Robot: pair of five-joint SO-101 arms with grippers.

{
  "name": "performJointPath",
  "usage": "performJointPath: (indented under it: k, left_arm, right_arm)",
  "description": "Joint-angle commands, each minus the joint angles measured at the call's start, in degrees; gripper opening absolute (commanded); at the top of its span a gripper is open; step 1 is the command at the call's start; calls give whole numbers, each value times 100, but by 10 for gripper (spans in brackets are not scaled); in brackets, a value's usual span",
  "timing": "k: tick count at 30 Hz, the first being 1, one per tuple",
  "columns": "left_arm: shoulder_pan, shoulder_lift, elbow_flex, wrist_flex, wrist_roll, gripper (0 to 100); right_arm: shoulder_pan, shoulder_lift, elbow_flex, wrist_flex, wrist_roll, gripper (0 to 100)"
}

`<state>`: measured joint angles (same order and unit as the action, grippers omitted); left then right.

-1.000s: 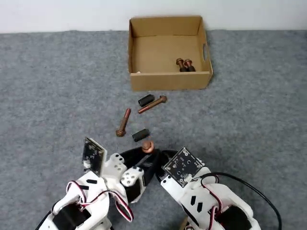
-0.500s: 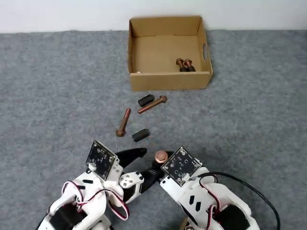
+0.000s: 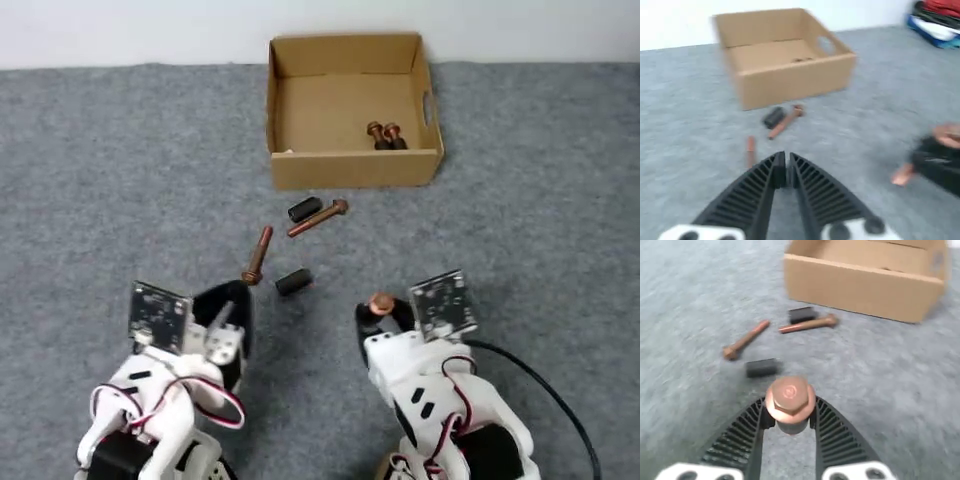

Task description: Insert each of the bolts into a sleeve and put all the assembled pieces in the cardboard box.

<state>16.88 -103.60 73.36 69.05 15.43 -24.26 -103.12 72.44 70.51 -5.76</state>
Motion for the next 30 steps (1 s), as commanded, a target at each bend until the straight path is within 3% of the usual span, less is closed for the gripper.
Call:
performJointPath:
  k: [1, 6, 9, 15, 24, 30]
  left_arm:
    - [-677, -62, 40, -290, -53, 4]
    - [-1240, -62, 936, -756, -44, 5]
    - [-1275, -62, 1314, -730, -35, 5]
    - [-1284, -62, 1982, -818, -18, 5]
    - [-1292, -53, 2308, -1099, -18, 5]
    - [-1292, -53, 2308, -1099, -53, 5]
  right_arm:
    - [400, -22, -79, -127, -273, 8]
    - [523, 242, -123, 277, -905, 8]
    - [549, 804, -448, 259, -949, 8]
    - [523, 2545, -1574, 233, -1820, 8]
    - [549, 4664, -2927, -716, -1793, 8]
    - [593, 5631, -3147, -2088, -1020, 8]
